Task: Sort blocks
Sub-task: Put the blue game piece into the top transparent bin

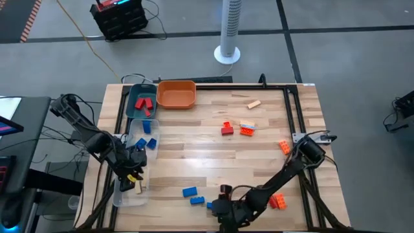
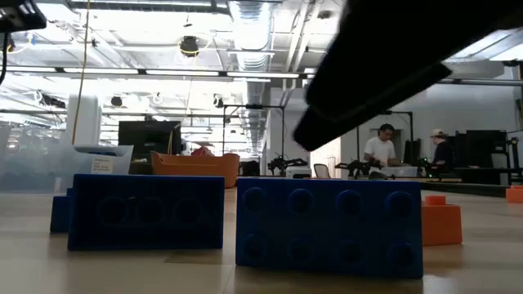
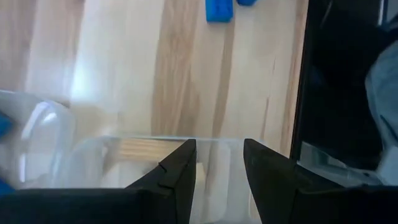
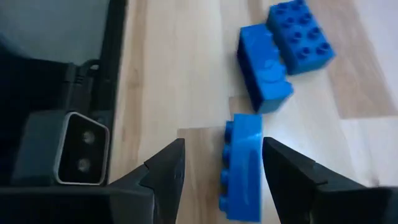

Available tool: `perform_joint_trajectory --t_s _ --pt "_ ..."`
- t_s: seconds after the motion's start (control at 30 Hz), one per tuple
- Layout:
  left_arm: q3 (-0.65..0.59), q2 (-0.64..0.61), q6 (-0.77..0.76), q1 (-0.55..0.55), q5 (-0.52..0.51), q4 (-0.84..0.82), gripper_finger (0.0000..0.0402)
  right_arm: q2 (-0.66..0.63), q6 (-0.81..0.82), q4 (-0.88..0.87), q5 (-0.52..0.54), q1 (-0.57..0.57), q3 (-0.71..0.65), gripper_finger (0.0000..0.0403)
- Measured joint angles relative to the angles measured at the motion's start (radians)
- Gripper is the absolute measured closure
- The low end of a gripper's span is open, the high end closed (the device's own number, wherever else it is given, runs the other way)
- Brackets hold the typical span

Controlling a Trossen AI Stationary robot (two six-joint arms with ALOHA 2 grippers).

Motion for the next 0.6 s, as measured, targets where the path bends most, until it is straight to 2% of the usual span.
perform_joint_trajectory --t_s 0.17,0.6 --pt "0.019 0.000 0.000 0.000 -0.042 -0.017 0.0271 0.001 0.046 -0.059 0.080 0.029 -0.001 0.0186" --pt "0.019 0.001 -0.004 0.000 -0.049 -0.024 0.0271 0.001 0.075 -0.022 0.089 0.031 -0.069 0.0186"
